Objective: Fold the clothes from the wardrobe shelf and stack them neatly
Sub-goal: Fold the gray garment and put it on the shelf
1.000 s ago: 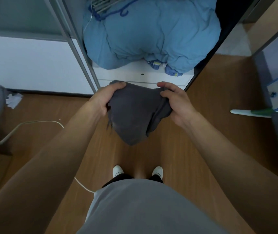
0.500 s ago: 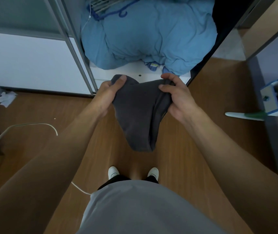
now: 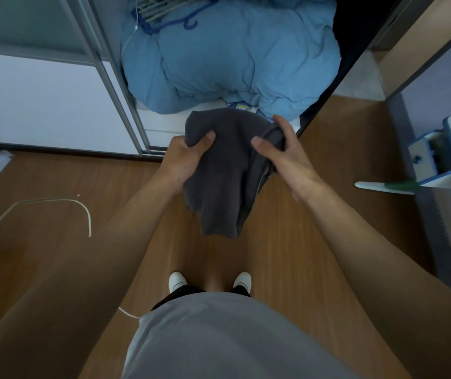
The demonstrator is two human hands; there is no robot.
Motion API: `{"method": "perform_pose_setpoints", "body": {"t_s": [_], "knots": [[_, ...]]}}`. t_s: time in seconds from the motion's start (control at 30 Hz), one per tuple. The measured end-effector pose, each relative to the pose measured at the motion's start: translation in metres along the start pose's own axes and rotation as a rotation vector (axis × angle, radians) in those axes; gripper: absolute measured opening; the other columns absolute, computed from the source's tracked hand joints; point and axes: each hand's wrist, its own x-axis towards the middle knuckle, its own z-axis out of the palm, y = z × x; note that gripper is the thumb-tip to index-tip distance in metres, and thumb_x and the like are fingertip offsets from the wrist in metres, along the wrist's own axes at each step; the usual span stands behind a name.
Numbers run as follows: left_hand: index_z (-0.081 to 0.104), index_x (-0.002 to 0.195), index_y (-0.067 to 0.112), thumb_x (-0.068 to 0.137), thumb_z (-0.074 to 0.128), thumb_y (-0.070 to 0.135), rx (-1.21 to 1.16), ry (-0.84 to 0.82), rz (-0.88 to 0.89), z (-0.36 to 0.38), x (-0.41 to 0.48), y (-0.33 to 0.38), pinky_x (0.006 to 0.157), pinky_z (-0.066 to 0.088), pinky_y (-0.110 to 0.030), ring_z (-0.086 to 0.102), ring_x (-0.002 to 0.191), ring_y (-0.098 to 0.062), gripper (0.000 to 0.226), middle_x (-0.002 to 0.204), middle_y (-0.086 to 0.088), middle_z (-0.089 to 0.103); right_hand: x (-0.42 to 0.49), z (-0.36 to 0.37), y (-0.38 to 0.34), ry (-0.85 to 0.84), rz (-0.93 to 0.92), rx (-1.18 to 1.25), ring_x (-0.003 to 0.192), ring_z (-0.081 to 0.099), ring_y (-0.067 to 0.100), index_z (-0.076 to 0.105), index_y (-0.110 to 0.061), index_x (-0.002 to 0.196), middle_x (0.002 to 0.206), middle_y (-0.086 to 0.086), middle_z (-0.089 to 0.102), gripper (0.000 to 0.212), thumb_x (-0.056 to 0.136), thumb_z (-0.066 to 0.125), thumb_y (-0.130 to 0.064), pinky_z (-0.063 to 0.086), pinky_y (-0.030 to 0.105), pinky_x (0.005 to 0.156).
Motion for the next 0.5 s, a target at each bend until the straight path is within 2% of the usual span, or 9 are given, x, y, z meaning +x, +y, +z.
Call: {"method": "perform_pose_setpoints", "body": {"t_s": [0.07, 0.13, 0.23, 0.33, 0.43, 0.5], "knots": [[0.069, 0.083, 0.024, 0.092, 0.069, 0.045, -0.039, -0.006, -0.028, 0.005, -0.001, 0.004, 0.051, 0.048, -0.008, 0.068, 0.064, 0.008, 0.023, 0.064, 0.023, 0.071, -0.001, 0.007, 0.007, 0.002, -0.062, -0.063, 0.119, 0.06, 0.008, 0.038, -0.033, 0.148, 0.138, -0.003, 0.056, 0.074, 0.086, 0.077, -0.022, 0.053, 0.023, 0.097], [0.07, 0.087, 0.023, 0.09, 0.07, 0.046, -0.075, -0.019, -0.053, 0.0, -0.002, 0.005, 0.056, 0.051, -0.011, 0.072, 0.071, 0.002, 0.023, 0.072, 0.019, 0.075, 0.001, 0.012, 0.005, 0.042, -0.074, -0.024, 0.109, 0.066, 0.011, 0.052, -0.028, 0.139, 0.129, 0.003, 0.063, 0.057, 0.089, 0.071, -0.009, 0.057, 0.026, 0.091], [0.068, 0.102, 0.027, 0.083, 0.079, 0.037, -0.122, -0.125, -0.081, -0.02, -0.003, -0.002, 0.064, 0.056, -0.015, 0.073, 0.085, -0.003, 0.024, 0.088, 0.017, 0.077, 0.006, 0.012, -0.005, 0.068, 0.021, 0.174, 0.088, 0.071, 0.013, 0.066, -0.02, 0.123, 0.11, 0.004, 0.07, 0.038, 0.091, 0.06, -0.002, 0.058, 0.027, 0.074], [0.066, 0.105, 0.03, 0.077, 0.086, 0.019, -0.034, -0.221, -0.037, -0.032, -0.004, -0.01, 0.065, 0.054, -0.01, 0.071, 0.085, 0.003, 0.036, 0.093, 0.023, 0.075, 0.01, 0.01, -0.016, 0.06, 0.122, 0.368, 0.086, 0.069, 0.018, 0.067, -0.007, 0.12, 0.105, 0.011, 0.07, 0.033, 0.092, 0.052, 0.002, 0.06, 0.031, 0.074], [0.067, 0.107, 0.028, 0.084, 0.08, 0.02, -0.03, -0.155, 0.002, -0.029, -0.003, -0.016, 0.067, 0.054, -0.011, 0.071, 0.087, 0.003, 0.027, 0.093, 0.022, 0.076, 0.012, 0.012, -0.027, 0.082, 0.186, 0.488, 0.085, 0.068, 0.018, 0.066, -0.001, 0.118, 0.1, 0.012, 0.069, 0.029, 0.093, 0.051, 0.003, 0.06, 0.026, 0.071], [0.068, 0.105, 0.026, 0.091, 0.074, 0.024, -0.081, -0.08, -0.008, -0.023, -0.003, -0.017, 0.066, 0.054, -0.011, 0.072, 0.084, 0.002, 0.016, 0.089, 0.021, 0.076, 0.012, 0.013, -0.03, 0.08, 0.203, 0.531, 0.081, 0.066, 0.017, 0.065, -0.004, 0.112, 0.093, 0.009, 0.067, 0.025, 0.092, 0.052, 0.004, 0.059, 0.026, 0.07]]}}
